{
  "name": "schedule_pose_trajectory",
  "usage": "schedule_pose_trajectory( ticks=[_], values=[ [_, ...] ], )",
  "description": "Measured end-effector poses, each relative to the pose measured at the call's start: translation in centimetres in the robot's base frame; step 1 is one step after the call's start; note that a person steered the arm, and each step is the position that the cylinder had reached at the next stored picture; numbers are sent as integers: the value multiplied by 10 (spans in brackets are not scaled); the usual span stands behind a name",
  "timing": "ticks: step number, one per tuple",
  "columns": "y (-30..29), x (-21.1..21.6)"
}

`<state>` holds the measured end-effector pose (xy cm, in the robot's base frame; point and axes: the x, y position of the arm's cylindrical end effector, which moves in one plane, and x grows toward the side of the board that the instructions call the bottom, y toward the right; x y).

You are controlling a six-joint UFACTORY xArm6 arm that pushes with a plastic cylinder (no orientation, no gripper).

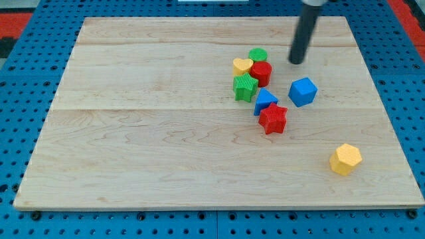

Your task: Move the heart left to hexagon

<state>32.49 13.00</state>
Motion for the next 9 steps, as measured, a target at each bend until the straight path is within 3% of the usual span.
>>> schedule_pose_trajectory(
  ticks=[2,3,4,5,6,8,9],
  values=[
    [-127,31],
    [-163,57],
    [-164,100],
    [-162,47],
    [-114,33],
    [-112,152],
    [-123,100]
  ],
)
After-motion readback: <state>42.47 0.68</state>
